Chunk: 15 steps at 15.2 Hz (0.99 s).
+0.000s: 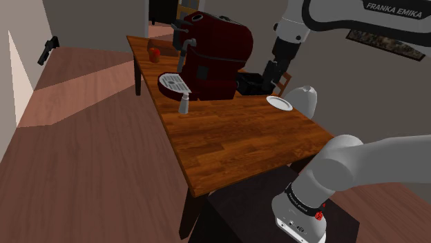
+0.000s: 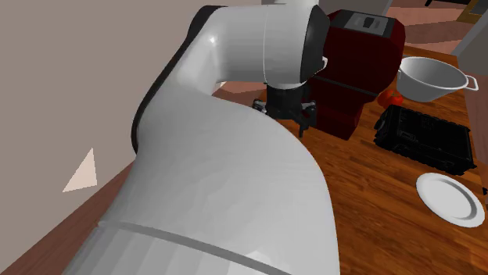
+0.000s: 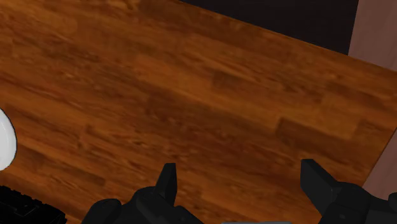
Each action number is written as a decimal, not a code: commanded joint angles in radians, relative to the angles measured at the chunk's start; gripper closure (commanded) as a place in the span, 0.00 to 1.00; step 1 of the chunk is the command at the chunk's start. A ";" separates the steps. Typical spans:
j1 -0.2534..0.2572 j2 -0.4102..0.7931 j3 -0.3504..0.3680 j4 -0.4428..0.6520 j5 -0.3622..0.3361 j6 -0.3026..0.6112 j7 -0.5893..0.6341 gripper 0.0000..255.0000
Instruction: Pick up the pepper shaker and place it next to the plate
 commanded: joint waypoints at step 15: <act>0.011 0.489 0.054 0.158 0.002 0.346 0.046 0.00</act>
